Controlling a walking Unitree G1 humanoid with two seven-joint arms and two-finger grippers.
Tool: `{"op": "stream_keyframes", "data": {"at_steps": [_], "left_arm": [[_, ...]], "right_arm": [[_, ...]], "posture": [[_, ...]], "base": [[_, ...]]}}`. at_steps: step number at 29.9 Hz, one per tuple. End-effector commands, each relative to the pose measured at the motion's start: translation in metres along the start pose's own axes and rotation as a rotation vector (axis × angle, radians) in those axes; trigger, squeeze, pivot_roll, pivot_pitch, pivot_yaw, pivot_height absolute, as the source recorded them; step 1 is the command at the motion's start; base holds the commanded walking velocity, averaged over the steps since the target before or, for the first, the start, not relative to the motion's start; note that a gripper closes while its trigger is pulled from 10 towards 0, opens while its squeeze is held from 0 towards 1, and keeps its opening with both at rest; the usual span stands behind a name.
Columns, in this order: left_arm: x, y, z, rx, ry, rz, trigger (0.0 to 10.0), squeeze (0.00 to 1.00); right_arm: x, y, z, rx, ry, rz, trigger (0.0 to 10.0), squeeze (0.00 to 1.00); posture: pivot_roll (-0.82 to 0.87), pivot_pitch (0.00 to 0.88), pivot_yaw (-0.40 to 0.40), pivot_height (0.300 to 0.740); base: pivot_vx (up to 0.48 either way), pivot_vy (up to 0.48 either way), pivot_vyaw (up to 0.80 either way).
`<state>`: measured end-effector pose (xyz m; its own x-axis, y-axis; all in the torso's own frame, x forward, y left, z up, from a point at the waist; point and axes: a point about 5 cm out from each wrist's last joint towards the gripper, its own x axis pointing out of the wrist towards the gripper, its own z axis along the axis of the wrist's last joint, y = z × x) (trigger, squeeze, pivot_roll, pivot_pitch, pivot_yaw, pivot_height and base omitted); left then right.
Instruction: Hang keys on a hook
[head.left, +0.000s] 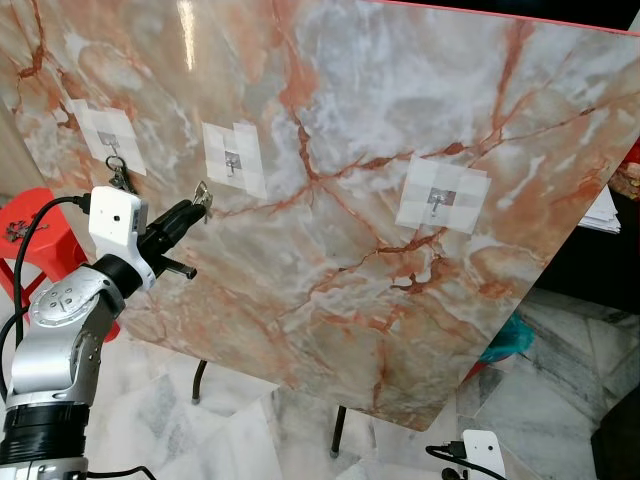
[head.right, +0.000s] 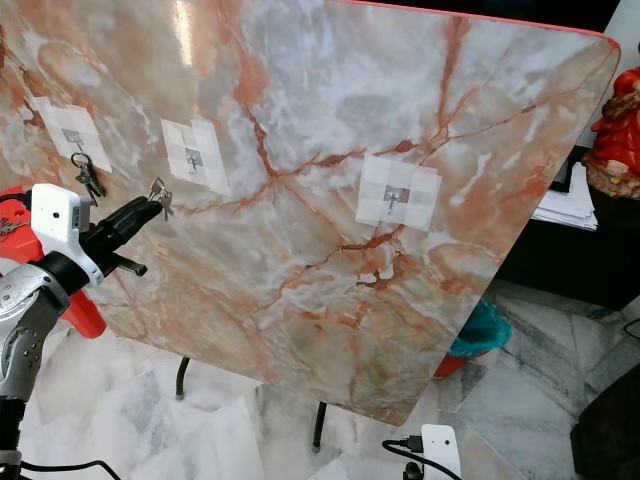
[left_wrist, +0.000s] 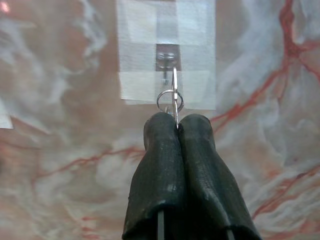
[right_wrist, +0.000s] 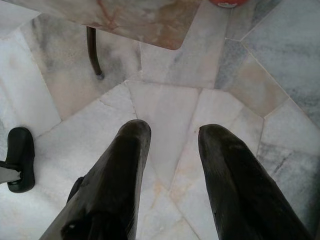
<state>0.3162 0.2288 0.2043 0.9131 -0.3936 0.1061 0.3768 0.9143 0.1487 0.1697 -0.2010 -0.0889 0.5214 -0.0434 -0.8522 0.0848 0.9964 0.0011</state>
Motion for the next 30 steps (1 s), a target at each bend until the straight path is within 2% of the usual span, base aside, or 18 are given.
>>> {"op": "stream_keyframes", "data": {"at_steps": [1,8,13,19,30], "left_arm": [[0.007,-0.005,0.0,0.025,0.004,-0.013,10.0,0.0],[0.016,-0.003,-0.001,0.037,0.0,0.012,10.0,0.0],[0.016,0.004,-0.001,0.042,-0.009,0.05,10.0,0.0],[0.017,0.008,-0.003,0.049,-0.006,0.069,10.0,0.0],[0.025,0.015,-0.001,0.045,-0.015,0.087,10.0,0.0]], "right_arm": [[0.0,-0.001,0.0,0.001,0.001,-0.004,10.0,0.0],[0.0,-0.001,0.0,0.008,-0.001,-0.006,10.0,0.0],[0.001,0.014,-0.002,0.005,0.002,0.011,10.0,0.0],[0.001,0.016,-0.002,0.002,0.002,0.015,10.0,0.0],[0.0,0.003,-0.003,0.006,0.002,-0.001,10.0,0.0]], "posture": [[0.14,0.001,-0.067,0.74],[0.13,0.002,-0.063,0.74],[0.14,0.006,-0.064,0.74],[0.14,0.007,-0.065,0.74],[0.14,0.007,-0.062,0.74]], "base": [[0.0,0.0,0.0],[0.0,0.0,0.0],[0.0,0.0,0.0],[0.0,0.0,0.0],[0.0,0.0,0.0]]}}
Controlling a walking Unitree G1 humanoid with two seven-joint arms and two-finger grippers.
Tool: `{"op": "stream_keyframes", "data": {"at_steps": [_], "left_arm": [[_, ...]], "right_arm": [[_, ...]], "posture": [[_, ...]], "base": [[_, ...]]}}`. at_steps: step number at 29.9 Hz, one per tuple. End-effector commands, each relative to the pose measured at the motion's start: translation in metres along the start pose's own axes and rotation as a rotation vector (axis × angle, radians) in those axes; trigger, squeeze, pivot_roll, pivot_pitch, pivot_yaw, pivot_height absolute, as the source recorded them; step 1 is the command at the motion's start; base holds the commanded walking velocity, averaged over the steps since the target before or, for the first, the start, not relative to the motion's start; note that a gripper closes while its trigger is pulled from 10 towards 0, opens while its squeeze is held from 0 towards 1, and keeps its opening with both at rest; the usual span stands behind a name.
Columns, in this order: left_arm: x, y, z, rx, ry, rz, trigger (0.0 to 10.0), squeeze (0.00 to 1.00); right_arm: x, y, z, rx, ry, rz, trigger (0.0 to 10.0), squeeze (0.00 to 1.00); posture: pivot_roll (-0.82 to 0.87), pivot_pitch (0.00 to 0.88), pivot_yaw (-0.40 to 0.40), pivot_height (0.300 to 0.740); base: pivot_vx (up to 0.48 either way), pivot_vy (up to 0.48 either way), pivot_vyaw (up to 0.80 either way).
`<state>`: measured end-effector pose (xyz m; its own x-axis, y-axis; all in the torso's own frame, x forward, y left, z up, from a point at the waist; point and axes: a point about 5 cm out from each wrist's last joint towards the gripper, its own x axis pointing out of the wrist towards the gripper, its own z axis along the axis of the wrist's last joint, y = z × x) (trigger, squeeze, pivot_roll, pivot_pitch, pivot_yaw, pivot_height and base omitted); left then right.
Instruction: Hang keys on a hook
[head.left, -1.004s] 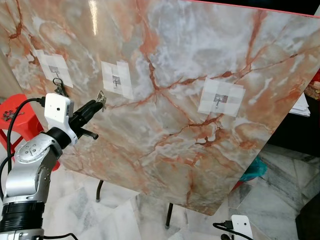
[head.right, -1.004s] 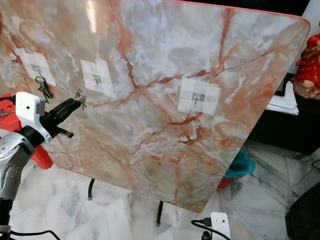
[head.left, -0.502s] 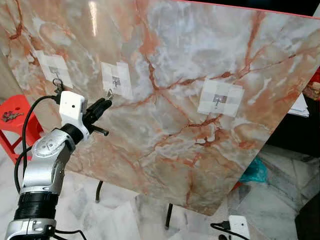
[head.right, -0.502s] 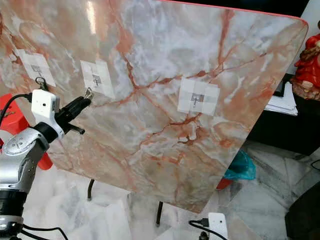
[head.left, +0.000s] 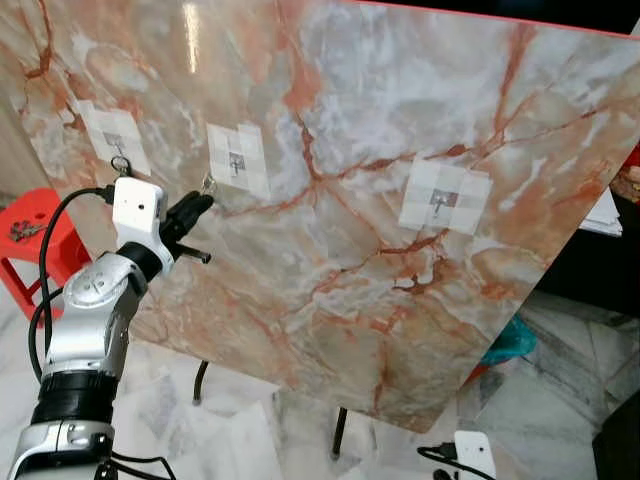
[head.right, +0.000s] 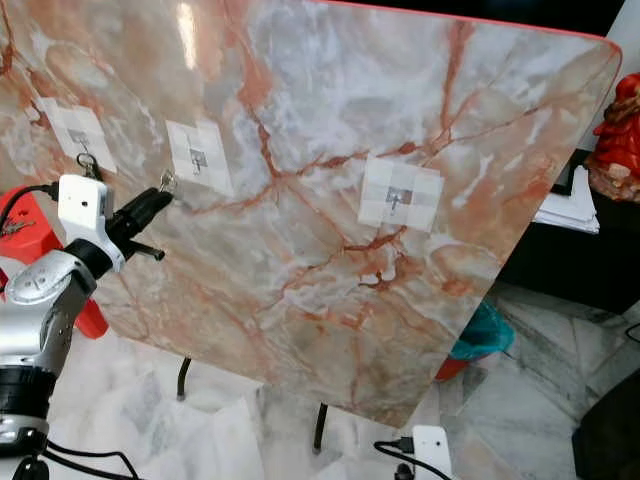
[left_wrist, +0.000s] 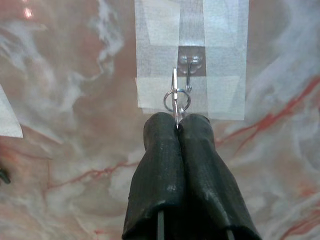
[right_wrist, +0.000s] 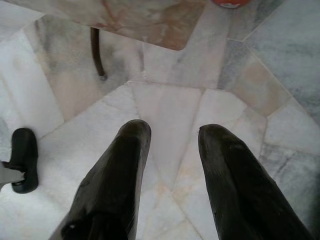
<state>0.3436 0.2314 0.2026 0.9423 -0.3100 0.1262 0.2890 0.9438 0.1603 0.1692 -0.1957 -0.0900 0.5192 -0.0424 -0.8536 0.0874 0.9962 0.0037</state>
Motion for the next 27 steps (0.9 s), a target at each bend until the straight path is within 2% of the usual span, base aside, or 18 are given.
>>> {"op": "stream_keyframes", "data": {"at_steps": [1,6,19,21,27], "left_arm": [[0.002,0.003,0.004,0.023,-0.009,-0.003,10.0,0.0],[0.006,0.008,0.005,0.03,-0.006,-0.005,10.0,0.0],[0.018,0.003,0.001,0.02,-0.002,-0.045,10.0,0.0],[0.021,0.001,0.0,0.028,0.009,-0.071,10.0,0.0],[0.027,-0.003,0.0,0.034,0.009,-0.086,10.0,0.0]], "right_arm": [[0.0,-0.002,-0.001,0.003,0.0,-0.002,10.0,0.0],[-0.001,-0.005,0.0,0.006,-0.002,-0.005,10.0,0.0],[0.0,-0.005,0.001,0.009,-0.004,-0.006,10.0,0.0],[0.0,0.0,0.0,0.008,-0.002,0.0,10.0,0.0],[0.0,0.004,-0.001,0.007,-0.002,0.003,10.0,0.0]], "posture": [[0.14,0.007,-0.062,0.74],[0.14,0.006,-0.059,0.74],[0.13,0.008,-0.058,0.74],[0.13,0.008,-0.059,0.74],[0.13,0.007,-0.058,0.74]], "base": [[0.0,0.0,0.0],[0.0,0.0,0.0],[0.0,0.0,0.0],[0.0,0.0,0.0],[0.0,0.0,0.0]]}}
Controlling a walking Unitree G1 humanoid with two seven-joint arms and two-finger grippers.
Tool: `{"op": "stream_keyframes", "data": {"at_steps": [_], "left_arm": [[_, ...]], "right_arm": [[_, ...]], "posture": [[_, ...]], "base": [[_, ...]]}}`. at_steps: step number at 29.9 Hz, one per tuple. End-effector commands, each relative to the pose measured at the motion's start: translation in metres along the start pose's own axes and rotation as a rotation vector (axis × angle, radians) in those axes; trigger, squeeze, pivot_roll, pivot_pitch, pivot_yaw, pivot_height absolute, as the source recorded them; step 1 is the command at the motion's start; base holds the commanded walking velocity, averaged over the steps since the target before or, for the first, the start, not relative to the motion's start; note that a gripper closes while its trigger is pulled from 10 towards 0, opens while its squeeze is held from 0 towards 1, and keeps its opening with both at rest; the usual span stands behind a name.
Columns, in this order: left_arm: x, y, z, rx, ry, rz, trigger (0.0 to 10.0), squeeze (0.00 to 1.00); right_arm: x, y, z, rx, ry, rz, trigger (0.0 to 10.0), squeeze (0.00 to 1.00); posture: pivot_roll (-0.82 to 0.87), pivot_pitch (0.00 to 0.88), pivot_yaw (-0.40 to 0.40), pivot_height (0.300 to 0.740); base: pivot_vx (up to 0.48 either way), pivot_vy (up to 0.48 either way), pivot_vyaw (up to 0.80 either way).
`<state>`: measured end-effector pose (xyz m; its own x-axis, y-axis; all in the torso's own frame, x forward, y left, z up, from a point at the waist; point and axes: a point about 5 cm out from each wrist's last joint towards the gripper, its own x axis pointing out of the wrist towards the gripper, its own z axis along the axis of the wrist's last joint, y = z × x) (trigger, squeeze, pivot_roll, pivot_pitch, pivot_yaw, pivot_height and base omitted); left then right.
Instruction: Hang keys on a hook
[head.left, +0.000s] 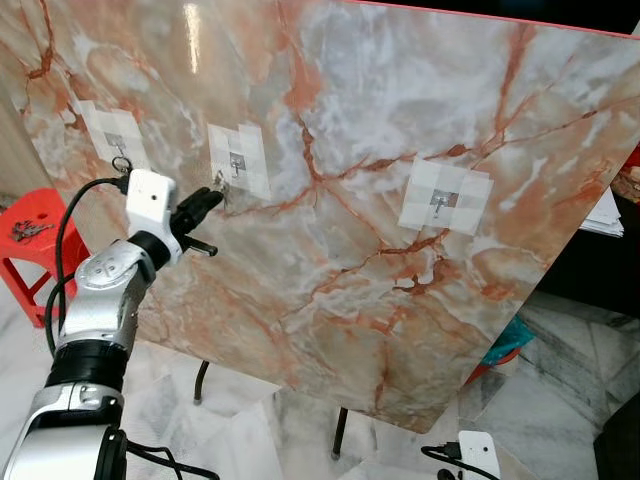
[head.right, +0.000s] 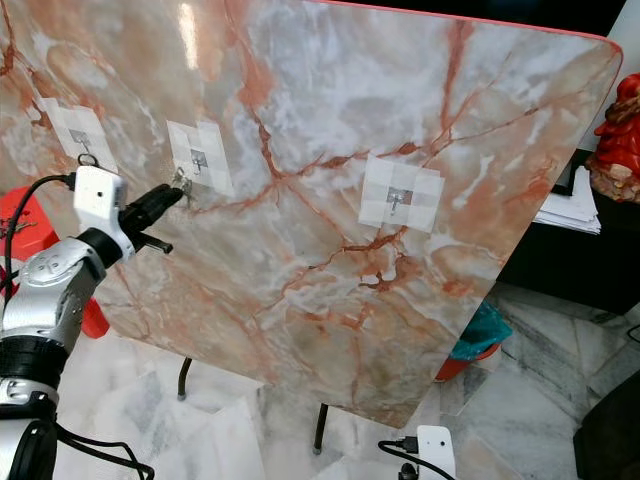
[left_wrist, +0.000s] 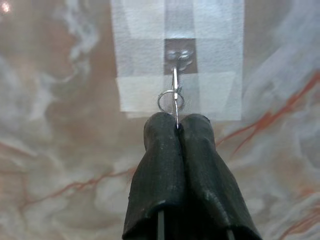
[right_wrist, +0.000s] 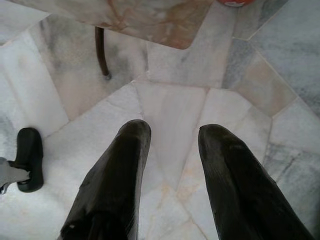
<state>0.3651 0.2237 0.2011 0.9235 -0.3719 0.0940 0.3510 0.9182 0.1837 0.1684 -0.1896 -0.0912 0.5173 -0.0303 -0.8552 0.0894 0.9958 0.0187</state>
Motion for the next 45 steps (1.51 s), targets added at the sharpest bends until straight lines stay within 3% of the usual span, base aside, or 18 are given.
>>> {"op": "stream_keyframes", "data": {"at_steps": [1,25,45], "left_arm": [[0.004,-0.001,0.004,0.018,-0.011,-0.016,10.0,0.0],[0.016,-0.004,0.006,0.034,-0.027,-0.024,10.0,0.0],[0.014,-0.005,0.0,0.051,-0.005,-0.033,10.0,0.0]], "right_arm": [[0.0,-0.002,0.001,-0.002,-0.005,-0.009,10.0,0.0],[0.0,-0.003,0.002,0.0,-0.009,-0.011,10.0,0.0],[0.0,-0.004,0.002,-0.001,-0.011,-0.011,10.0,0.0]], "posture": [[0.13,0.007,-0.058,0.74],[0.13,0.01,-0.057,0.74],[0.13,0.011,-0.06,0.74]], "base": [[0.0,0.0,0.0],[0.0,0.0,0.0],[0.0,0.0,0.0]]}}
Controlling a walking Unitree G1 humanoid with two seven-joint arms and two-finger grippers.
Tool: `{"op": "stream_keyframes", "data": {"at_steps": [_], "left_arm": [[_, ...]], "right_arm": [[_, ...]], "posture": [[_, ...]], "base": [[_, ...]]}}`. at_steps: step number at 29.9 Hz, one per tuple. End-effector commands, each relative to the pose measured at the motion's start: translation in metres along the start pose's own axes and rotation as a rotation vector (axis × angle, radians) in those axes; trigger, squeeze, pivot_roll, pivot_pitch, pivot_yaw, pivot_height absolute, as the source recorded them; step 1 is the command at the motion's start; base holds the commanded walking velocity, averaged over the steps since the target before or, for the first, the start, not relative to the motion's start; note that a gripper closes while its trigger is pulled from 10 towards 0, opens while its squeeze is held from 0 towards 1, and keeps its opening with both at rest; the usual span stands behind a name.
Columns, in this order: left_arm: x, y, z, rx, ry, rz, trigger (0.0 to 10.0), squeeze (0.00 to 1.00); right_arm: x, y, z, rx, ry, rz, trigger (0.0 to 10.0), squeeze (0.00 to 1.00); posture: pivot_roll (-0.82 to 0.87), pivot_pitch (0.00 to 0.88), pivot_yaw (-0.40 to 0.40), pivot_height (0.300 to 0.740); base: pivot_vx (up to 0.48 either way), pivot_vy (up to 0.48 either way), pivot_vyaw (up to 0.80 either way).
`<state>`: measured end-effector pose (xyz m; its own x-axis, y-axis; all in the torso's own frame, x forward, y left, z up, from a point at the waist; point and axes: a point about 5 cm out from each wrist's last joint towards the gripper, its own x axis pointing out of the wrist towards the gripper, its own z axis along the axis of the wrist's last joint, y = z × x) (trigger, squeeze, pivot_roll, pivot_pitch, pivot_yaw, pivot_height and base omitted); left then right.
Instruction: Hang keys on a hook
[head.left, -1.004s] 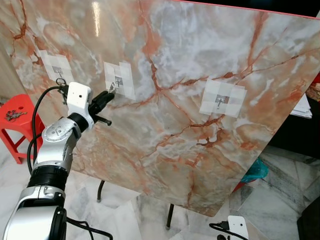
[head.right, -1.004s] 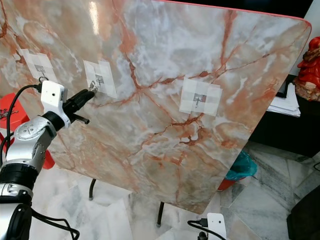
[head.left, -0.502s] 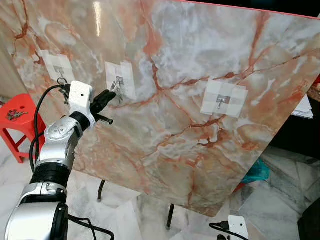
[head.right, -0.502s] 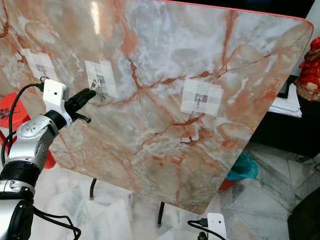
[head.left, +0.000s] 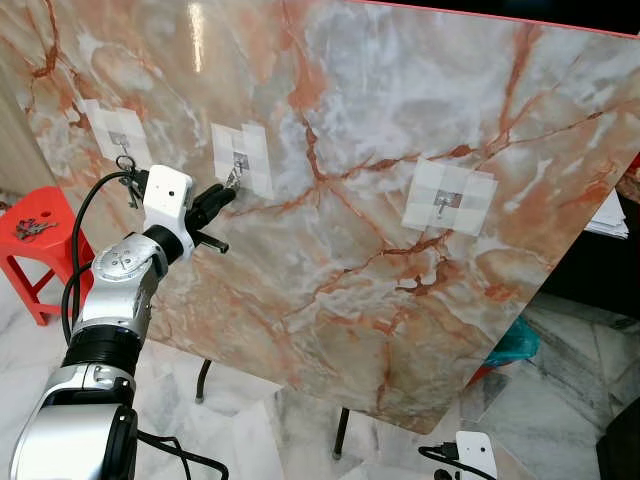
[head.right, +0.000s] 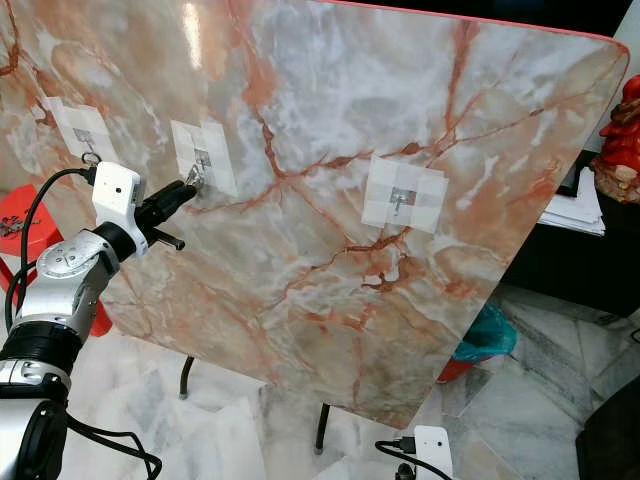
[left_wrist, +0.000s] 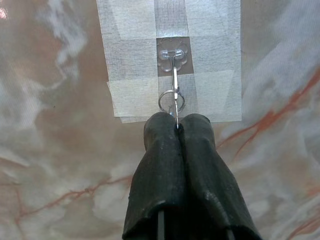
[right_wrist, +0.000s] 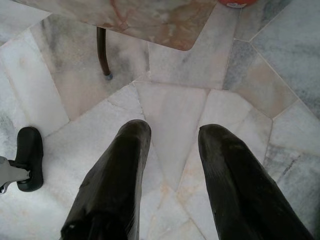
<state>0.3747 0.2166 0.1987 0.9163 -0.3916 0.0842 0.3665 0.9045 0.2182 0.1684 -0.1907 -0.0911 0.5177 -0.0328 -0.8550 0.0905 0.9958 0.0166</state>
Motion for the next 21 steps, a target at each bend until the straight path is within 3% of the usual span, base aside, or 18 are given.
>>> {"op": "stream_keyframes", "data": {"at_steps": [1,21], "left_arm": [[0.0026,-0.0017,0.0035,0.019,-0.011,-0.009,10.0,0.0],[0.0049,-0.002,0.013,0.042,-0.045,-0.009,10.0,0.0]], "right_arm": [[-0.0002,-0.0035,0.0024,-0.001,-0.011,-0.008,10.0,0.0],[-0.0009,-0.0115,0.0044,-0.001,-0.012,-0.014,10.0,0.0]], "posture": [[0.13,0.011,-0.06,0.74],[0.13,0.013,-0.059,0.74]], "base": [[0.0,0.0,0.0],[0.0,0.0,0.0]]}}
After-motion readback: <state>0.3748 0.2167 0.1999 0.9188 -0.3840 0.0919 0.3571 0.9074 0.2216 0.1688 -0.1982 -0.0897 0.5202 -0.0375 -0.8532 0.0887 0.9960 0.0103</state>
